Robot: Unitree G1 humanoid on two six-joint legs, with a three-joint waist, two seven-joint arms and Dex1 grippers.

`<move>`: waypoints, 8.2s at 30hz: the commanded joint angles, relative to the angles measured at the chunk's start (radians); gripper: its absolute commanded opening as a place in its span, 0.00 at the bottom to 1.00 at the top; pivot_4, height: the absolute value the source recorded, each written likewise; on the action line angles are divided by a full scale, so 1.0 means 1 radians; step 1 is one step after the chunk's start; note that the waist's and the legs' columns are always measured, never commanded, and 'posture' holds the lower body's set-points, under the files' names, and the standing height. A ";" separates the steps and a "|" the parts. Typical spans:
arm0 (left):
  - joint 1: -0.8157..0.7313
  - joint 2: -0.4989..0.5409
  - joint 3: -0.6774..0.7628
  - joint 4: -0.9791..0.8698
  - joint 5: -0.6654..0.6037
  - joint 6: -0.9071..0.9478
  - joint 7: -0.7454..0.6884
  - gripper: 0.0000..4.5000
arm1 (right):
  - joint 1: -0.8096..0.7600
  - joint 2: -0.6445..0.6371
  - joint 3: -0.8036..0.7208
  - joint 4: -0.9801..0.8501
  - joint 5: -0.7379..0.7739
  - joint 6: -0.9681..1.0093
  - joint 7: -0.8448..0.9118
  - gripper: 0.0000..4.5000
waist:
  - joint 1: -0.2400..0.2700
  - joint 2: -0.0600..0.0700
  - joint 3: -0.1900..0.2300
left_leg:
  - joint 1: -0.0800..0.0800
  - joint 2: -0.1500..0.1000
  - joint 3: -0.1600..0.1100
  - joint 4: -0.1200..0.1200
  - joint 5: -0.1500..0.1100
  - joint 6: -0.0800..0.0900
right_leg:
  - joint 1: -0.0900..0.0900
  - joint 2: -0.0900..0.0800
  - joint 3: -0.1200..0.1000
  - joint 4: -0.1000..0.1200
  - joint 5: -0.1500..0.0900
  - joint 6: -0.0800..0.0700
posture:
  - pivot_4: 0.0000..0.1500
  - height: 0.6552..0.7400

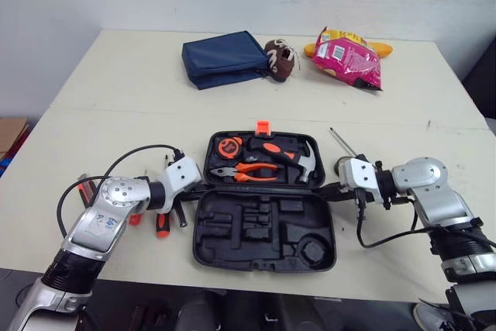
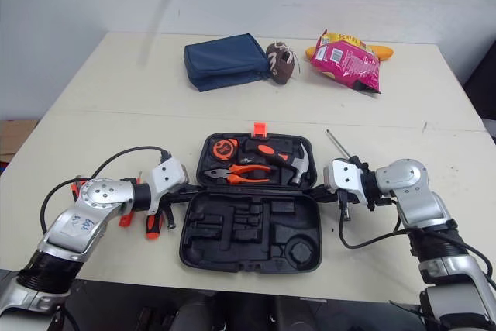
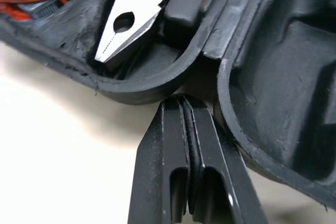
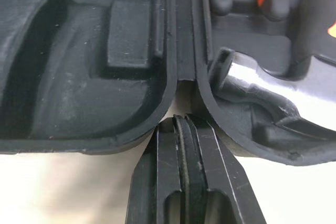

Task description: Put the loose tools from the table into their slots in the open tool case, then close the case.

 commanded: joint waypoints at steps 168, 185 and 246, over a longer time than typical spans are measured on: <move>-0.512 0.133 -0.527 -0.251 0.188 0.379 -0.256 0.17 | 0.394 -0.048 -0.400 -0.350 0.488 -0.012 0.099 1.00 | 0.010 0.001 0.003 | 0.000 0.005 0.001 0.014 -0.013 0.000 | 0.000 0.013 0.016 0.003 -0.005 0.006 | 1.00 1.00; -0.521 0.089 -0.371 -0.397 0.075 0.461 -0.280 0.64 | 0.398 -0.051 -0.393 -0.343 0.497 0.001 0.102 1.00 | 0.027 0.001 0.003 | -0.001 0.005 0.001 0.015 -0.013 0.001 | 0.000 0.012 0.016 0.004 -0.005 0.006 | 1.00 1.00; -0.231 -0.175 -0.191 -0.120 0.101 -0.125 -0.119 0.02 | 0.511 0.002 -0.466 -0.125 0.474 -0.231 0.084 1.00 | 0.017 0.006 -0.003 | 0.017 0.004 0.001 0.011 -0.019 0.006 | 0.021 0.011 0.017 -0.006 -0.005 0.010 | 1.00 1.00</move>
